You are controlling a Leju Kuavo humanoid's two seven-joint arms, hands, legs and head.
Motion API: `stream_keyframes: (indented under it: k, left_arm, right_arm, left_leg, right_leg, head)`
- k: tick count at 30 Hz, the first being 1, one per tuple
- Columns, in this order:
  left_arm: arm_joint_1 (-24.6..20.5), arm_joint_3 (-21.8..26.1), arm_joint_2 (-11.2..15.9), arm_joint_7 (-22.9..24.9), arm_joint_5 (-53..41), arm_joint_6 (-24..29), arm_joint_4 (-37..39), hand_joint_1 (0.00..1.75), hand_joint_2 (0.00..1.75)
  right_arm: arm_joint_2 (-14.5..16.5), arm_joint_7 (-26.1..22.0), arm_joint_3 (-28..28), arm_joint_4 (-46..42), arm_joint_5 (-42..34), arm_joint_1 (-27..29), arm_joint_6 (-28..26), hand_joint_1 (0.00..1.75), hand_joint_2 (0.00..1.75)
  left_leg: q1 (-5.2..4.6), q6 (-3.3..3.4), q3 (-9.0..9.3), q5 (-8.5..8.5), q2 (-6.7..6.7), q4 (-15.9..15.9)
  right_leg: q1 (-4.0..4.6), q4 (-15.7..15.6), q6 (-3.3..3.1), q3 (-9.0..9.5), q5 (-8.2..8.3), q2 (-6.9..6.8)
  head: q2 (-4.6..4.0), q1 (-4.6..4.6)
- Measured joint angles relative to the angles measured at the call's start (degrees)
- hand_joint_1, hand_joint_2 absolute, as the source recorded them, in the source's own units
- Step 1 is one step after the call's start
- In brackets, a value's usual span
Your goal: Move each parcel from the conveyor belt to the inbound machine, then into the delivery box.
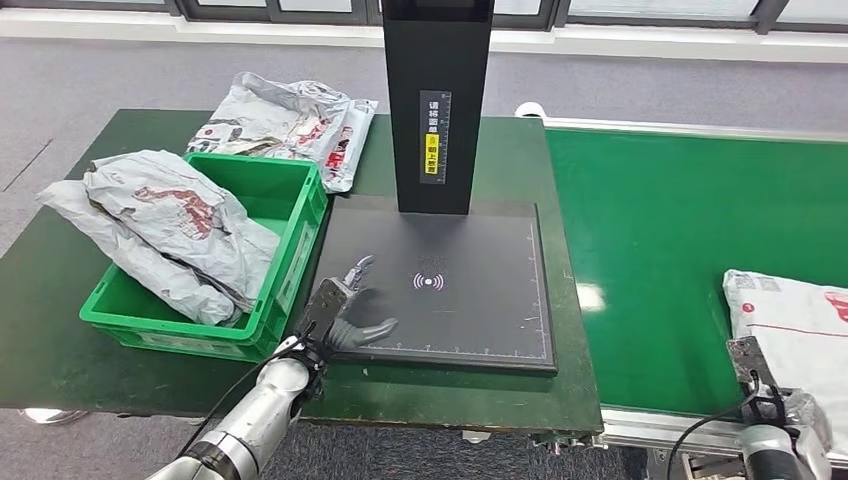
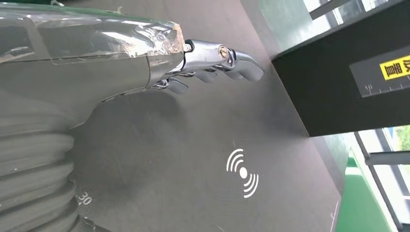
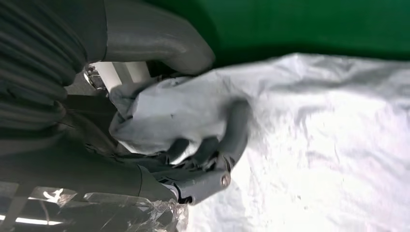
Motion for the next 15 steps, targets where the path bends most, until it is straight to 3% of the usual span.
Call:
stream_keyframes:
  k: [15]
  left_arm:
    - [1.6, 2.0, 0.3, 0.3, 0.5, -0.2, -2.5, 0.00, 1.75]
  right_arm:
    - [0.2, -4.8, -0.5, 0.4, -1.8, -1.7, -3.8, 1.75, 1.75]
  left_leg:
    - [0.00, -0.01, 0.02, 0.01, -0.06, 0.0]
  right_leg:
    - [0.01, 0.0, 0.02, 0.02, 0.01, -0.05]
  head:
    - [0.00, -0.02]
